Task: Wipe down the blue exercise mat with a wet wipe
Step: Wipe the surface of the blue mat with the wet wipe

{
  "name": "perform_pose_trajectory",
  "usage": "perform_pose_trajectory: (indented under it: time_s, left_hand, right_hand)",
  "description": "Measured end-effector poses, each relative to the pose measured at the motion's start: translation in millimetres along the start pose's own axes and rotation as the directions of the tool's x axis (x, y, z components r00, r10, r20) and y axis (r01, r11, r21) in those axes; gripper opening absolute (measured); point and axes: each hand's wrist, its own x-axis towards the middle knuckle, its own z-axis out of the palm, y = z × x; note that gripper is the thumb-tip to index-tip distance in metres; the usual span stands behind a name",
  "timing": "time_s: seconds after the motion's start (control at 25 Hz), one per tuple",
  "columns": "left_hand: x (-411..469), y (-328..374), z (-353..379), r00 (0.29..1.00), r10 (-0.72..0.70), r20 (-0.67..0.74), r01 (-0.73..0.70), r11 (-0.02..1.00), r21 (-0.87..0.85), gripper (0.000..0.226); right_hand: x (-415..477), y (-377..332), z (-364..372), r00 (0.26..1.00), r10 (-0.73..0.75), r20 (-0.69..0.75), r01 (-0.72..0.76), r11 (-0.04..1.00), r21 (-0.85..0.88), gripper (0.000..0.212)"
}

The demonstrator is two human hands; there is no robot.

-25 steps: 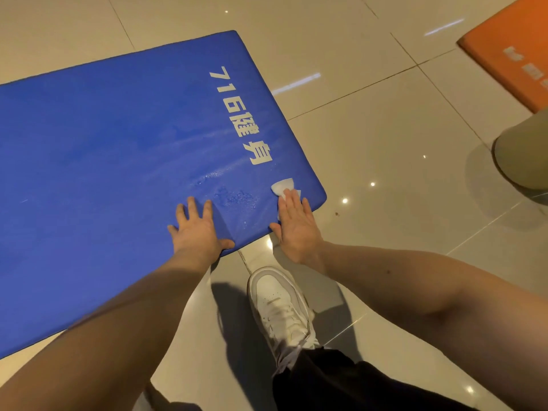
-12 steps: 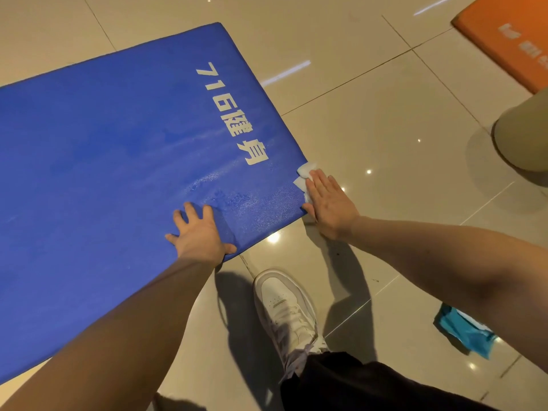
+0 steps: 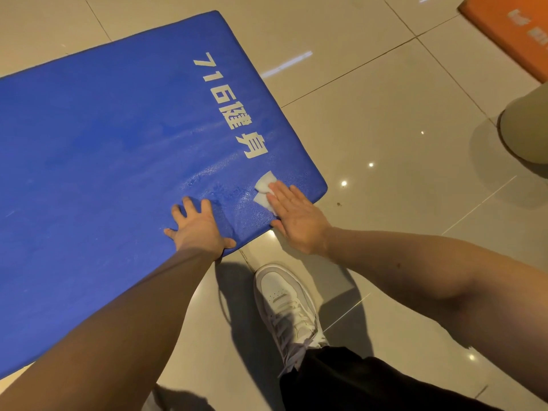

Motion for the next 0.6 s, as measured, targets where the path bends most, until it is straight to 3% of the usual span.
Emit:
perform_pose_trajectory:
  time_s: [0.16,0.24,0.32,0.4,0.48,0.6]
  left_hand:
    - [-1,-2,2,1.000,0.016,-0.024,-0.016,1.000,-0.008,0.113]
    - [-1,-1,2,1.000,0.016,-0.024,-0.017,1.000,-0.013,0.112]
    - [-1,-1,1,1.000,0.010,-0.019,-0.010,1.000,-0.005,0.112]
    - [0,1,1,1.000,0.006,-0.014,-0.006,1.000,-0.002,0.111]
    - [0,2,1,1.000,-0.003,-0.016,0.003,1.000,-0.004,0.110]
    - [1,1,0,1.000,-0.018,0.000,0.018,1.000,0.002,0.111]
  right_hand:
    - [11,40,-14,0.969,0.246,0.007,-0.245,0.968,-0.043,0.071]
    - [19,35,-16,0.915,0.403,-0.001,-0.402,0.913,0.061,0.068]
    - [27,15,-13,0.880,0.474,0.008,-0.469,0.869,0.158,0.067]
    - [28,-18,-5,0.932,0.362,-0.026,-0.354,0.924,0.146,0.065]
    - [23,-47,4,0.990,0.142,0.014,-0.143,0.989,0.044,0.064]
    - [22,-44,5,0.998,-0.028,0.056,0.031,0.999,-0.038,0.065]
